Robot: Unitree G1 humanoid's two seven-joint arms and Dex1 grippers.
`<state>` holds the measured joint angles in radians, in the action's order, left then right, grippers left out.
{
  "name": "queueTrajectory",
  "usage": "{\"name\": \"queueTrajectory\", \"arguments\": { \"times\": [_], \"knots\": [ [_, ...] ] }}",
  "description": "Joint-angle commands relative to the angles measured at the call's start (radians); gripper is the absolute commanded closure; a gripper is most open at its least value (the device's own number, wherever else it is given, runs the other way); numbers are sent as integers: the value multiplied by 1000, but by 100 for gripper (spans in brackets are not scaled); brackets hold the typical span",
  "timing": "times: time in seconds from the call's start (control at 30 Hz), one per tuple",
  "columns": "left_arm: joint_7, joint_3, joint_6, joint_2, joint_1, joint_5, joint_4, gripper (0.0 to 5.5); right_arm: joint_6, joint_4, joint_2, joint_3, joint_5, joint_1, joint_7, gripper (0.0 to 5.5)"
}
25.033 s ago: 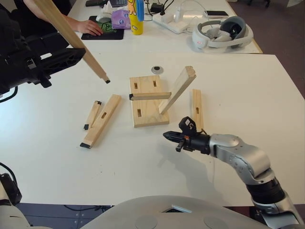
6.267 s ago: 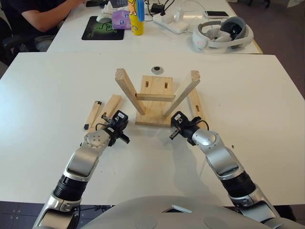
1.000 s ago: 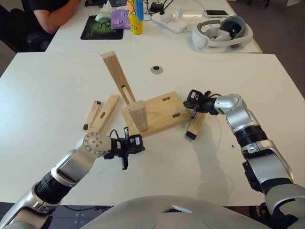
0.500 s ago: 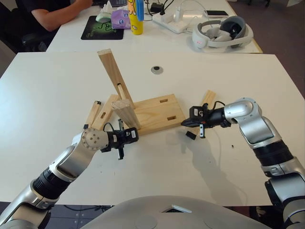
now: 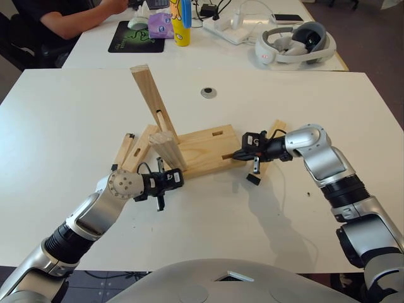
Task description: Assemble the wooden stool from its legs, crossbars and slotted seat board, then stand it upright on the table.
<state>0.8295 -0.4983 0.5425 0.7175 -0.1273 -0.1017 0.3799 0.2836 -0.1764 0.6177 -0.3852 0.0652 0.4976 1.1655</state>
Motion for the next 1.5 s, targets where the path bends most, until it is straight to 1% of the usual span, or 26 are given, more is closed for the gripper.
{"name": "queueTrajectory", "arguments": {
  "times": [0.03, 0.13, 0.27, 0.33, 0.4, 0.47, 0.67, 0.73, 0.87, 0.93, 1.0, 1.07, 1.13, 1.23, 1.3, 1.37, 1.43, 1.5],
  "knots": [
    [3, -15, 46, 5, 31, -17, -15, 549, 1, -36, -22, -22, 43, 28, -42, 550],
    [2, -15, 49, 6, 36, -19, -13, 549, -14, -49, -2, -62, 91, 40, -37, 550],
    [-10, -4, 57, 4, 32, -24, -21, 549, -4, -15, 52, -124, 123, 23, 58, 550],
    [-22, 4, 58, 2, 29, -29, -35, 549, 30, 33, 87, -151, 113, -2, 125, 550],
    [-45, 15, 60, -4, 22, -37, -52, 549, 60, 83, 102, -158, 89, -28, 156, 550],
    [-67, 24, 59, -10, 12, -46, -72, 549, 80, 137, 86, -134, 46, -52, 151, 550],
    [-127, 46, 58, -49, -3, -65, -107, 549, 118, 180, -69, -15, -65, -39, -2, 550],
    [-133, 48, 58, -55, -1, -66, -106, 549, 158, 214, -73, 7, -101, -40, -1, 550],
    [-139, 52, 55, -61, -4, -73, -114, 549, 226, 261, -18, 69, -165, -23, 34, 550],
    [-142, 55, 54, -67, -2, -72, -117, 549, 200, 192, -13, 96, -151, 23, -1, 550],
    [-144, 50, 58, -77, -3, -72, -114, 549, 95, 16, -29, 94, -68, 88, -108, 550],
    [-142, 42, 60, -89, -6, -71, -111, 549, -26, -166, -46, 58, 28, 147, -216, 550],
    [-141, 31, 60, -101, -12, -74, -112, 549, -128, -328, -71, 14, 104, 194, -278, 550],
    [-136, 18, 62, -115, -21, -76, -112, 549, -215, -490, -105, -22, 166, 237, -315, 550],
    [-129, 13, 61, -121, -32, -77, -116, 549, -261, -578, -116, -40, 198, 254, -315, 550],
    [-124, 11, 61, -122, -38, -79, -117, 549, -294, -629, -127, -48, 201, 258, -276, 550],
    [-123, 14, 63, -122, -37, -81, -116, 549, -319, -633, -129, -52, 193, 254, -216, 550],
    [-123, 20, 63, -121, -39, -82, -119, 549, -298, -573, -111, -47, 159, 227, -111, 550]
  ]
}}
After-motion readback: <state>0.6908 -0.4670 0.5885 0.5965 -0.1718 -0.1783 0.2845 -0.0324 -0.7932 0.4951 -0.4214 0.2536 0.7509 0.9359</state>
